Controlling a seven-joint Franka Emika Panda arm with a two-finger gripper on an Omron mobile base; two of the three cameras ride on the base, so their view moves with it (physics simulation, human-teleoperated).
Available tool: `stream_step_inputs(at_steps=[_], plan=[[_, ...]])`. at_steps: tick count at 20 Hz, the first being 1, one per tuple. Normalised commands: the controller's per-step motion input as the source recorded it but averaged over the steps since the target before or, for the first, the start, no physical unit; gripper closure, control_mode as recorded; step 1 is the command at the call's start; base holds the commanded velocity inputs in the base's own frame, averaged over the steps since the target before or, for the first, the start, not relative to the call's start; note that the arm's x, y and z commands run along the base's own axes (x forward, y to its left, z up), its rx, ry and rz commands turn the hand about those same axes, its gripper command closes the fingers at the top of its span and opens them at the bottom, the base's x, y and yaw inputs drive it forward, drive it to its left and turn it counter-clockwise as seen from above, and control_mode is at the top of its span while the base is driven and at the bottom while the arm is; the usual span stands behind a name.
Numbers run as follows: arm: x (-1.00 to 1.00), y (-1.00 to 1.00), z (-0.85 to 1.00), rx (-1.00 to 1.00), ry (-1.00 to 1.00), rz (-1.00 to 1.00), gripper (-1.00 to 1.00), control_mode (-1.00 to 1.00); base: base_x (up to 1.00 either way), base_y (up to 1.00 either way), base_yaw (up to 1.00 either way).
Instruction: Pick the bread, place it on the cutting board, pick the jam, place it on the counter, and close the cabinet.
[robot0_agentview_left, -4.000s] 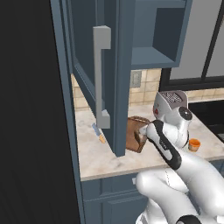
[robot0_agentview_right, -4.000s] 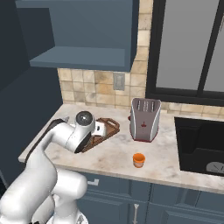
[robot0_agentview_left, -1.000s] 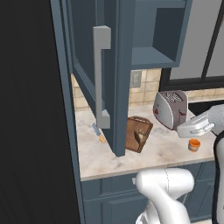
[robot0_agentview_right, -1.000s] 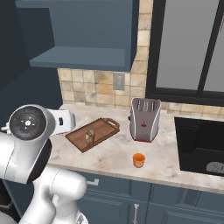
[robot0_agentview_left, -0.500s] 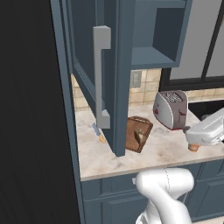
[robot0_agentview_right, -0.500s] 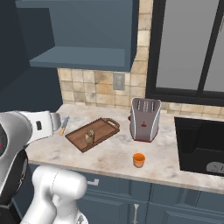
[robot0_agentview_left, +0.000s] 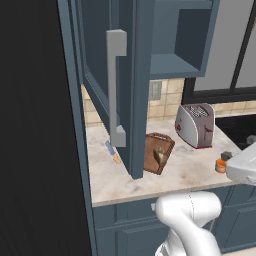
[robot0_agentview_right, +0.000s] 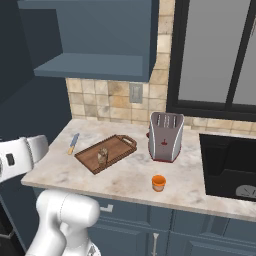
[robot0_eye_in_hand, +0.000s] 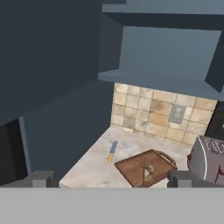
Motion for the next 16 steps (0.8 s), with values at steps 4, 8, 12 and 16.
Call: stream_step_inputs(at_steps=[4,8,12,16], plan=[[-0.3,0.12,0.17,0.0,-0.09,-0.04,-1.0,-1.0,0.0,0.0,0.0],[-0.2,0.15,0.2,0.0,-0.07,-0.03,-1.0,-1.0,0.0,0.0,0.0],[-0.21,0.09,0.17,0.01,-0.08,-0.03,-1.0,-1.0,0.0,0.0,0.0],[-0.17,0.06,0.22,0.02,-0.07,-0.03,-1.0,-1.0,0.0,0.0,0.0]])
